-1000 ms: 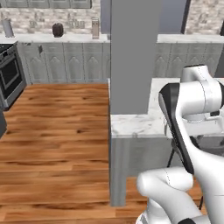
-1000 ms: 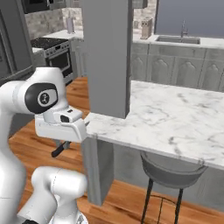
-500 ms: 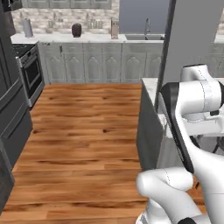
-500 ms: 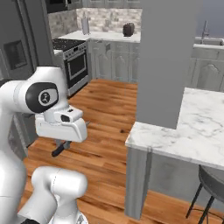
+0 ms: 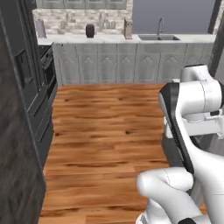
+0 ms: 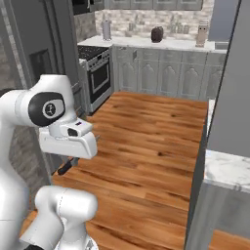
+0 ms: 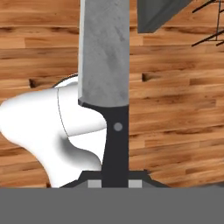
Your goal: Pick up the metallic utensils from the counter and place them in the open drawer. Make sure not to pick up any wooden utensils.
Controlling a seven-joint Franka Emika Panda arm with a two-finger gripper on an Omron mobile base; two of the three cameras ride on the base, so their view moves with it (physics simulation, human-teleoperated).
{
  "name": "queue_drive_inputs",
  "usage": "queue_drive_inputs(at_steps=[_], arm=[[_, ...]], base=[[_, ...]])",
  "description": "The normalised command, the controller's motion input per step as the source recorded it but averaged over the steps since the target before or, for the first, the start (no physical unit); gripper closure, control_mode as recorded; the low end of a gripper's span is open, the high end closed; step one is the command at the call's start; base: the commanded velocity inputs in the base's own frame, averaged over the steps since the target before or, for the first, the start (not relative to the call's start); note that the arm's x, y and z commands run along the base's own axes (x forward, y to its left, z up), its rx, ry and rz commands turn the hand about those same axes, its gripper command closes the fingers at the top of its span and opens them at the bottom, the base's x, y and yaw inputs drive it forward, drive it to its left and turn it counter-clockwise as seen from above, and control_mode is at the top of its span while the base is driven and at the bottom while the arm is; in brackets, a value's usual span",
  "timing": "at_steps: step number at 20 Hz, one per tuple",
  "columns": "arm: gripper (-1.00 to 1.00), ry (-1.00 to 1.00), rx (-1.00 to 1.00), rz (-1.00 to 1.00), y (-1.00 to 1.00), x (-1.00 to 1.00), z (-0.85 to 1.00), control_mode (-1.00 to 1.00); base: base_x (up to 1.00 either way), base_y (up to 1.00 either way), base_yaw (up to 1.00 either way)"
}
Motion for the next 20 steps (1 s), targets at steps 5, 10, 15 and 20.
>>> queue_drive_inputs(at_steps=[5, 10, 15, 20], arm=[[1.0, 0.0, 0.0, 0.0, 0.0, 0.0, 0.0, 1.0], [1.0, 0.0, 0.0, 0.0, 0.0, 0.0, 0.0, 1.0], [1.0, 0.0, 0.0, 0.0, 0.0, 0.0, 0.0, 1.0], [1.0, 0.0, 0.0, 0.0, 0.0, 0.0, 0.0, 1.0]], base=[[0.74, 0.87, -0.19], [0.98, 0.55, -0.21], [0.98, 0.02, -0.07], [0.99, -0.02, 0.0]])
